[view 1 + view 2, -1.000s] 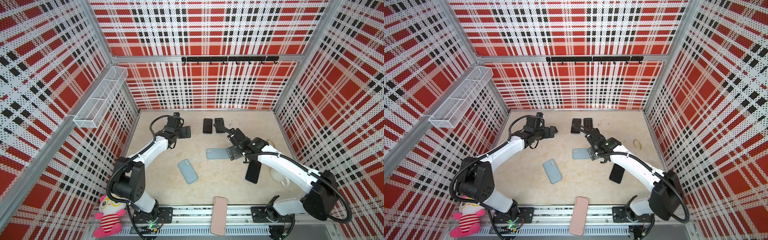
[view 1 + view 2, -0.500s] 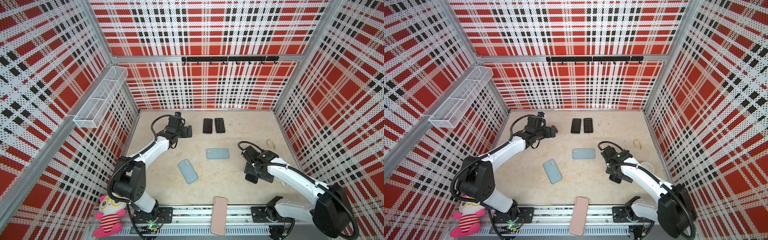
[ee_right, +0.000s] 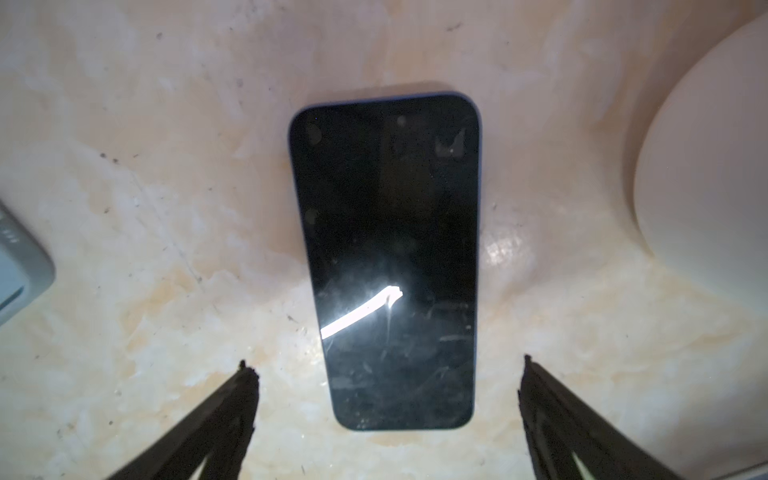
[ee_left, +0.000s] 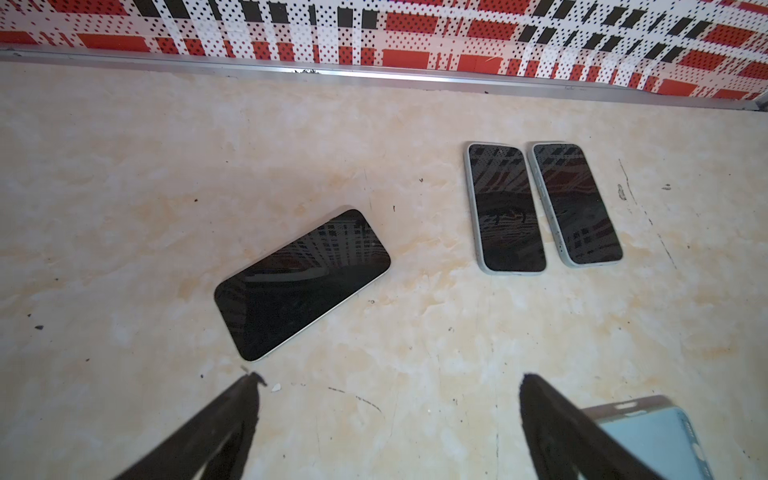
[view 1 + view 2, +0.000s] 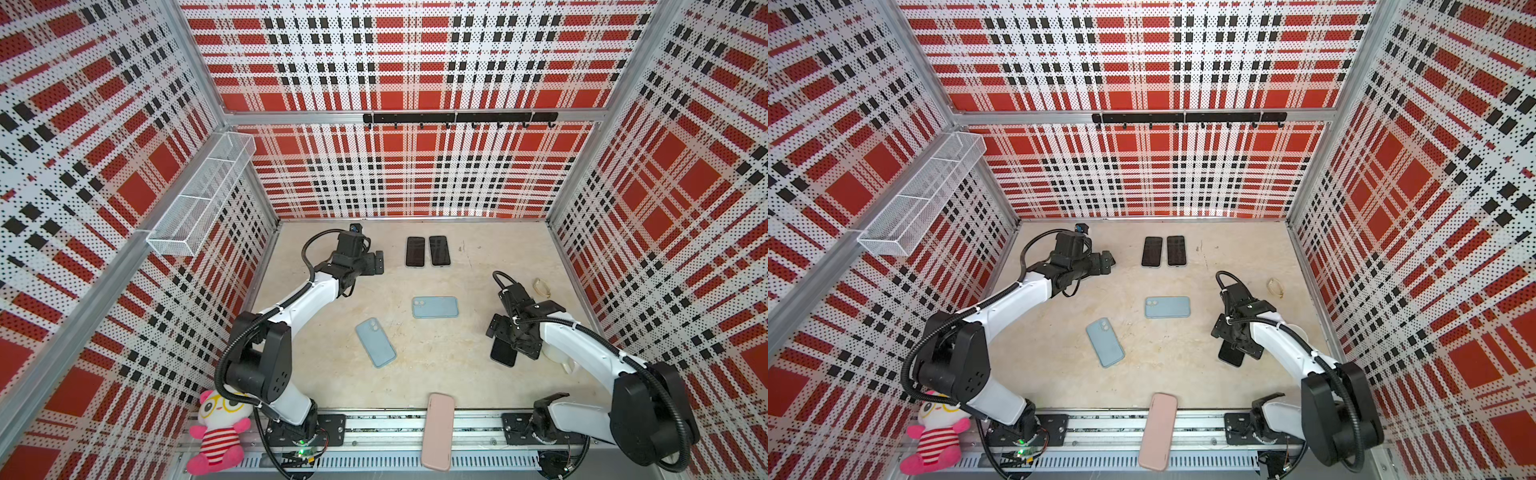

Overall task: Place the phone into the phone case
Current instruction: 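Move the right gripper to the black phone beside the white mug and grasp it, then lift the black phone and carry it toward the left gripper with the right gripper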

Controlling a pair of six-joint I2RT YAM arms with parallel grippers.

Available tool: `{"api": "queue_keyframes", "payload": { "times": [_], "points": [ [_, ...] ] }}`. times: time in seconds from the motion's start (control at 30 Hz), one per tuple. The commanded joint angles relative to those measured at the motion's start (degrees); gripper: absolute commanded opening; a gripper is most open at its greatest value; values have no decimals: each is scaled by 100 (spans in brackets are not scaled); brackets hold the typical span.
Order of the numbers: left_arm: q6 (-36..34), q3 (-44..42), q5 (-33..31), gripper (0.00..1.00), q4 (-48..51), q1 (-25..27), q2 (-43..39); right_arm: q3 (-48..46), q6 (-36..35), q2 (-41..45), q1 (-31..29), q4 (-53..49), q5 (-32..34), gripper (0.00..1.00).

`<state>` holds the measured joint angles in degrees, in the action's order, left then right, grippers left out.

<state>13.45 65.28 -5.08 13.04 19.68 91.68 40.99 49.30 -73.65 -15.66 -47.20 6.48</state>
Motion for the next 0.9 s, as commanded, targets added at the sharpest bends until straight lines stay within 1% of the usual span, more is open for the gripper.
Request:
{"api": "queue_keyframes", "payload": {
  "times": [0.0,0.13,0.23,0.33,0.47,0.53,0.6,0.63,0.77,0.87],
  "points": [
    [-71,64,-93,99,-21,52,58,-62,-468,-198,230,250,-114,100],
    [-88,72,-164,99,-12,73,43,-128,-720,-459,327,578,-355,100],
    [34,233,81,99,145,81,35,-80,-958,-646,327,733,-364,100],
    [235,319,-112,99,203,381,-162,-92,-1073,-705,343,794,-279,100],
    [598,328,-188,99,584,665,-211,-178,-1170,-880,379,994,-366,100],
    [984,192,67,99,630,690,-263,-215,-1204,-959,400,1154,-438,98],
    [1469,-20,658,100,465,660,-359,-223,-1187,-1042,406,1221,-543,98],
    [1667,-111,804,100,371,706,-416,-240,-1158,-1083,406,1217,-589,97],
    [1863,-213,679,100,388,851,-562,-423,-1116,-1182,428,1405,-687,94],
    [2101,-356,866,100,182,829,-618,-474,-1093,-1287,455,1459,-878,90]
  ]
}}
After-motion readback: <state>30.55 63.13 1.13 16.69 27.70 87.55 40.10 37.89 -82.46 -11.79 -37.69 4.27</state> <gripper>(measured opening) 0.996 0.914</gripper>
